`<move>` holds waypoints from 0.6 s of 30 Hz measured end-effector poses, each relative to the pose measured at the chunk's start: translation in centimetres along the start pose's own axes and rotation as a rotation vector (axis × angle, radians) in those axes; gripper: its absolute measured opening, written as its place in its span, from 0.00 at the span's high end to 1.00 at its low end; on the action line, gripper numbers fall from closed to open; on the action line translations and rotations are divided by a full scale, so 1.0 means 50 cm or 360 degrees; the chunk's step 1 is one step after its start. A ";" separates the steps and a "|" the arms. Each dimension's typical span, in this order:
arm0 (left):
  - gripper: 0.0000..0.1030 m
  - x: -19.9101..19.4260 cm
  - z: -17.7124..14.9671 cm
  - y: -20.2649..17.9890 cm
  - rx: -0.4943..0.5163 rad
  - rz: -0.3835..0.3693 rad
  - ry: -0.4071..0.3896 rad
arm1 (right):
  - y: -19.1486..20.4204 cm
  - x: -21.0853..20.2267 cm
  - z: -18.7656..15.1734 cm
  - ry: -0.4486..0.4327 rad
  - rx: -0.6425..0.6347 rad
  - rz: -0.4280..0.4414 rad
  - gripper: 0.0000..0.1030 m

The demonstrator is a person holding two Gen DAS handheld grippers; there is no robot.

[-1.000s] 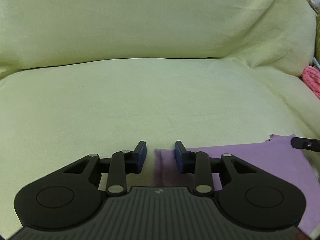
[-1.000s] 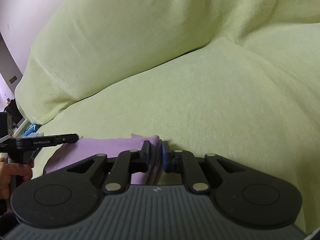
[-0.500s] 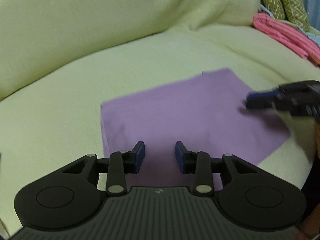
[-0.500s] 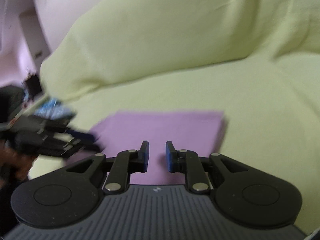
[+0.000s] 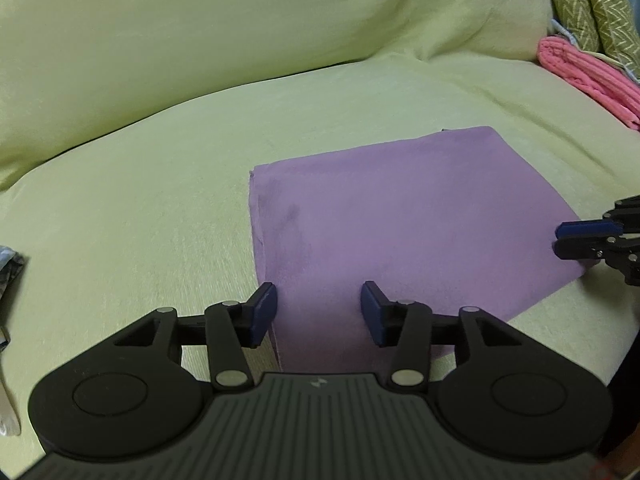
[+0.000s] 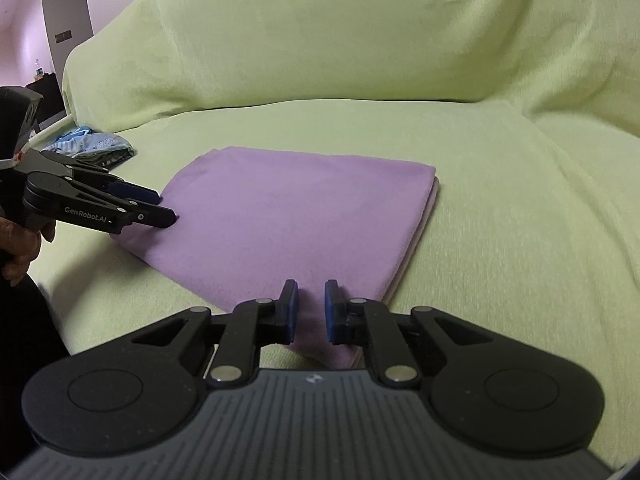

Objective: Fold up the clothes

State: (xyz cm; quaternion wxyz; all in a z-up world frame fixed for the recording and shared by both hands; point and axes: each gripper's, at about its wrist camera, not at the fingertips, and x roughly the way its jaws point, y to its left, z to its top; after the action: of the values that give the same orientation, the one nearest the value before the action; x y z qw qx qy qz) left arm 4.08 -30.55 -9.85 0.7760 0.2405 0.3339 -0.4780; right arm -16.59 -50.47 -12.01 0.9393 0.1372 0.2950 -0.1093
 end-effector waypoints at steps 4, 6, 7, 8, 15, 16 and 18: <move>0.31 0.006 0.007 0.010 -0.0067 0.0063 0.0057 | -0.001 -0.002 0.000 0.0010 0.0036 -0.0003 0.90; 0.28 0.007 0.007 0.016 -0.0102 0.0070 0.0072 | 0.003 -0.003 0.000 0.0014 0.0031 -0.0013 0.90; 0.25 0.008 0.007 0.016 -0.0104 0.0079 0.0075 | 0.004 -0.004 0.000 0.0016 0.0030 -0.0016 0.90; 0.21 0.007 0.006 0.016 -0.0098 0.0092 0.0076 | 0.004 -0.004 0.000 0.0017 0.0032 -0.0018 0.90; 0.02 0.012 0.010 0.011 -0.0033 0.0168 0.0128 | -0.002 -0.003 0.011 0.0046 0.0053 -0.0010 0.89; 0.02 0.013 0.011 0.012 -0.0033 0.0168 0.0132 | -0.002 -0.005 0.012 0.0049 0.0053 -0.0010 0.89; 0.01 0.013 0.011 0.016 -0.0046 0.0159 0.0139 | -0.003 -0.008 0.012 0.0054 0.0055 -0.0010 0.88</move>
State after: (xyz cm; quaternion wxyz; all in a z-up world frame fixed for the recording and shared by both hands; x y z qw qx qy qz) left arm 5.18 -30.95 -9.95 0.7870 0.2664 0.3617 -0.4229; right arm -16.63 -50.75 -11.32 0.9312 0.1542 0.3095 -0.1150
